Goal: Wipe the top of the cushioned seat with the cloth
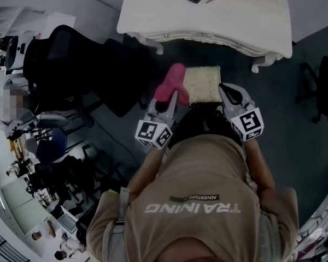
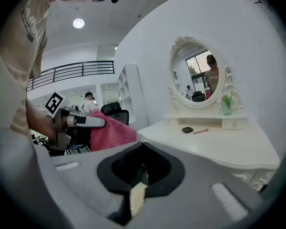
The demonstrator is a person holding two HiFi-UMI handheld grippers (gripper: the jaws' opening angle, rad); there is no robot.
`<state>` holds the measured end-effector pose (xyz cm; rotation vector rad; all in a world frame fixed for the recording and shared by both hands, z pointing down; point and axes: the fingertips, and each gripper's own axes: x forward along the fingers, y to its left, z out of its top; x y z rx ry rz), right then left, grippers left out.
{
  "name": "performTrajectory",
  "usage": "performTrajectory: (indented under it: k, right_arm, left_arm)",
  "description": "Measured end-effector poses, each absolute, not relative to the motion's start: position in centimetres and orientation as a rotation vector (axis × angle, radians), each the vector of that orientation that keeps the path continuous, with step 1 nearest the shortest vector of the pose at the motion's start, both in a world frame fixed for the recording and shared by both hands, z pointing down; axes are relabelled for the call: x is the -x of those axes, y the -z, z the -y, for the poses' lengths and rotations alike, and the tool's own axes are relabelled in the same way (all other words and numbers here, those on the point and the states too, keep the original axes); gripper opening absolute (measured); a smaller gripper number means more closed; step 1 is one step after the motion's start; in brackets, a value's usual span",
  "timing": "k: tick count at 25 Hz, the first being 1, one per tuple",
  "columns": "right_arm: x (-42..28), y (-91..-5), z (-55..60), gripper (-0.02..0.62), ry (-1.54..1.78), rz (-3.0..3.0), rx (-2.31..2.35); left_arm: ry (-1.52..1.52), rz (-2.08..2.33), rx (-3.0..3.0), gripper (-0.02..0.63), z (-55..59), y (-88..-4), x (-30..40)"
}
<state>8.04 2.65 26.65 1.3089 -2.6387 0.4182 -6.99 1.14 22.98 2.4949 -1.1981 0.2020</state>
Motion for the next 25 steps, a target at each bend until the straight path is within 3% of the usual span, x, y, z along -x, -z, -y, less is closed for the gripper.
performTrajectory:
  k: [10, 25]
  right_arm:
    - [-0.3, -22.5, 0.6, 0.005, -0.374, 2.639, -1.288]
    - [7.1, -32.8, 3.6, 0.005, -0.614, 2.442, -1.196]
  left_arm:
    - [-0.169, 1.206, -2.51, 0.041, 3.7, -22.3, 13.5]
    - [-0.386, 1.16, -2.41, 0.041, 6.7, -39.0, 20.0]
